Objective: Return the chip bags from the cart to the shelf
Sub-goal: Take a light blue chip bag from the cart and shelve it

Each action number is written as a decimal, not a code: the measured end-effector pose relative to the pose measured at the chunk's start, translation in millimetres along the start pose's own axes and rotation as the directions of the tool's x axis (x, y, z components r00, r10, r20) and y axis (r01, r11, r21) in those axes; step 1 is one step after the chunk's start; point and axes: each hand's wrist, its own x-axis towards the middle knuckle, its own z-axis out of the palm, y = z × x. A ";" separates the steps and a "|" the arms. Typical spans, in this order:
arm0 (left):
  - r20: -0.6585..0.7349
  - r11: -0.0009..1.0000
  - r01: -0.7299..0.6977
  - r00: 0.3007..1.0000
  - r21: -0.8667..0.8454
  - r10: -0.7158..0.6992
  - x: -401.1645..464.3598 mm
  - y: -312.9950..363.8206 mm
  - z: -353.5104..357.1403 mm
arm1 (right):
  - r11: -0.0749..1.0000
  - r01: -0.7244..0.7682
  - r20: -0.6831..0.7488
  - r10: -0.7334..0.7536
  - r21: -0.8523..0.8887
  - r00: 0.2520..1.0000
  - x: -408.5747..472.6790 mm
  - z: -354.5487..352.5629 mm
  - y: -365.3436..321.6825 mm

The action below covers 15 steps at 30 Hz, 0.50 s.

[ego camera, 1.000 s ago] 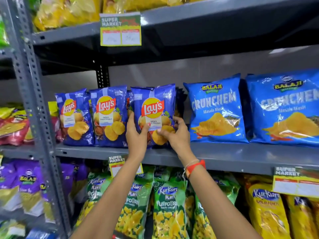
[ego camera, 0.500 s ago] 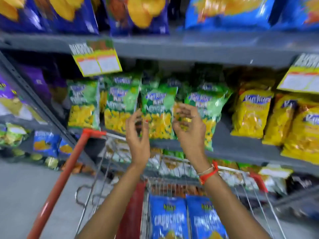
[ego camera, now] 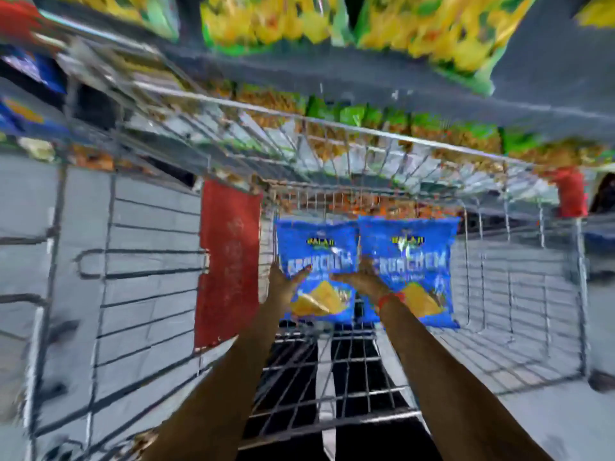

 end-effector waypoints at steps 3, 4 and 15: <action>-0.043 0.983 0.176 0.984 0.057 -0.174 0.7 -16.5 -0.3 | 0.987 -0.160 0.055 0.159 0.014 0.986 35.9 5.8 65.0; -0.053 0.972 0.230 0.972 0.049 -0.228 2.5 -22.7 -0.9 | 0.993 -0.117 0.050 0.115 0.025 0.992 42.8 9.6 71.0; 0.142 0.975 0.184 0.969 0.127 -0.201 9.2 -11.5 -7.4 | 0.992 -0.124 0.142 0.119 0.029 0.983 15.2 10.9 31.8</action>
